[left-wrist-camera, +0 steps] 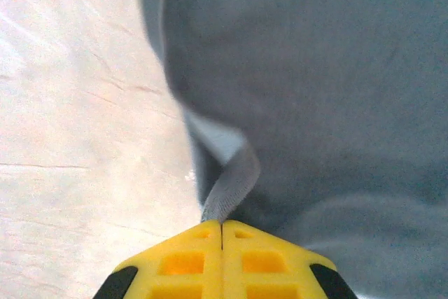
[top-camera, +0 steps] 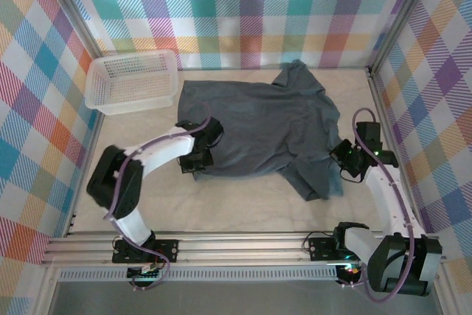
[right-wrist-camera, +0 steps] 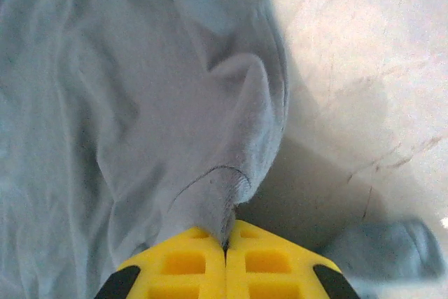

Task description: Fold the inside-out t-shirt

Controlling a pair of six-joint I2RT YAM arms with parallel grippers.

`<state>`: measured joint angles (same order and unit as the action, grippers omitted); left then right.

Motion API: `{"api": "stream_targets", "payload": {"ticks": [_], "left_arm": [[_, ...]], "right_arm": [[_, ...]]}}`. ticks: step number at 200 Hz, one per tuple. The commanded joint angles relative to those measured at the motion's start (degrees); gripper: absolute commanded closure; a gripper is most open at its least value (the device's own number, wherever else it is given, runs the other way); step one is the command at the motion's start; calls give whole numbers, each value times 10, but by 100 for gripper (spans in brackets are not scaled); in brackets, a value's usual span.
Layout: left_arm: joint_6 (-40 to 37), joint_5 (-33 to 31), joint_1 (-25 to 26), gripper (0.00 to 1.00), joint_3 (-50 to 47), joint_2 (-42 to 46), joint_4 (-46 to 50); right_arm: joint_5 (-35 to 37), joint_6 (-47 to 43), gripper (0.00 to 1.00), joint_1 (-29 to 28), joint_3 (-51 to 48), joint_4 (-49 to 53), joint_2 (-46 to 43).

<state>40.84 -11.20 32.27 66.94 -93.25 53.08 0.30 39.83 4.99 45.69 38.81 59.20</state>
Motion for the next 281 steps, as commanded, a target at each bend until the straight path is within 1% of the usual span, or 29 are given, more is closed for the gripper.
{"api": "stream_targets", "payload": {"ticks": [1,13,20,31,44,60,77,89,100,106,113,121,141,148,154,160,166,183,201,223,247,259,281], "left_arm": [[-52,-42,-59,100,-2,72,10],[-93,-36,-85,100,6,71,-17],[-119,-36,-92,100,14,62,-38],[-159,-40,-93,100,27,37,-76],[-198,-37,-93,100,42,-1,-127],[-231,-61,-93,100,50,-44,-189],[-258,-167,-93,100,46,-77,-242],[-270,-238,-92,100,52,-90,-248],[-269,-284,-92,100,50,-85,-256],[-264,-294,-94,97,49,-78,-259],[-262,-279,-96,90,50,-70,-257],[-263,-241,-97,82,55,-58,-251],[-246,-99,-95,61,60,-13,-229],[-229,-50,-93,57,62,2,-213],[-209,-18,-91,56,66,11,-196],[-187,3,-88,57,73,16,-169],[-167,15,-82,59,80,17,-136],[-123,17,-56,63,97,7,-53],[-84,-1,-40,66,112,-30,10],[-77,-41,-34,69,125,-71,9],[-81,-135,-39,69,164,-134,21],[-84,-141,-49,68,185,-167,23],[-96,-134,-64,61,197,-202,1]], "right_arm": [[71,-17,100,12,38,15,18],[76,-22,100,16,49,-1,39],[77,-22,100,16,54,-11,55],[72,-19,100,16,60,-24,80],[46,-19,100,16,67,-41,108],[20,-22,100,16,79,-45,138],[12,-26,100,16,93,-35,155],[9,-31,100,16,96,-35,157],[14,-37,100,16,101,-30,157],[17,-39,100,16,104,-29,157],[18,-42,100,17,106,-28,158],[11,-43,100,16,108,-32,161],[-24,-44,100,16,121,-36,174],[-38,-43,100,16,125,-40,178],[-51,-41,100,16,126,-44,180],[-61,-38,100,17,128,-47,183],[-69,-35,100,16,130,-48,186],[-83,-27,100,16,134,-49,190],[-91,-23,100,16,132,-56,191],[-95,-28,100,15,133,-54,195],[-97,-38,100,16,135,-46,193],[-95,-41,100,16,135,-42,189],[-92,-49,100,16,134,-39,182]]}}
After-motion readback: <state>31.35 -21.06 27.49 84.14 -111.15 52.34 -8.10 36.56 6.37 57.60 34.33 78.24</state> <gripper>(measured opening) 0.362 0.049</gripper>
